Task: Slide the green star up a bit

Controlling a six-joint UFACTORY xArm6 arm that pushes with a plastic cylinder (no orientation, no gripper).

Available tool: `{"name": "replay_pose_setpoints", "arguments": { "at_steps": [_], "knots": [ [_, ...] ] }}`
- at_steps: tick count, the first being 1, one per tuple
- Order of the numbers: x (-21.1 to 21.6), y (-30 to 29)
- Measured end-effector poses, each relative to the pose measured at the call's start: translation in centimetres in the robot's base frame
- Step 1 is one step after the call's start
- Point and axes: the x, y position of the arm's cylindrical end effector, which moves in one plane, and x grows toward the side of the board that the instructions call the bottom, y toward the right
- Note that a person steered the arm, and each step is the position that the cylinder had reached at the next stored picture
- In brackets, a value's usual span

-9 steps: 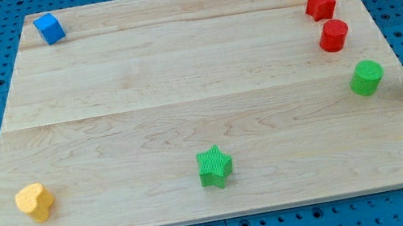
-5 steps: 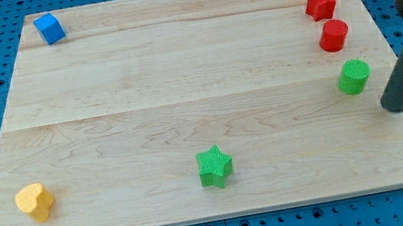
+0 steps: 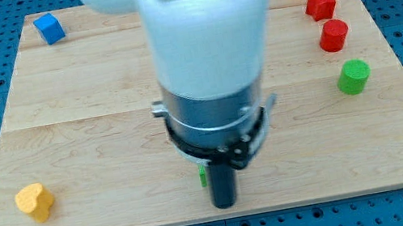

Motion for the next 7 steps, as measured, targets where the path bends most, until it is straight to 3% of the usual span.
{"name": "replay_pose_setpoints", "arguments": {
  "at_steps": [7],
  "knots": [
    [-7.6,-2.1]
  ]
}}
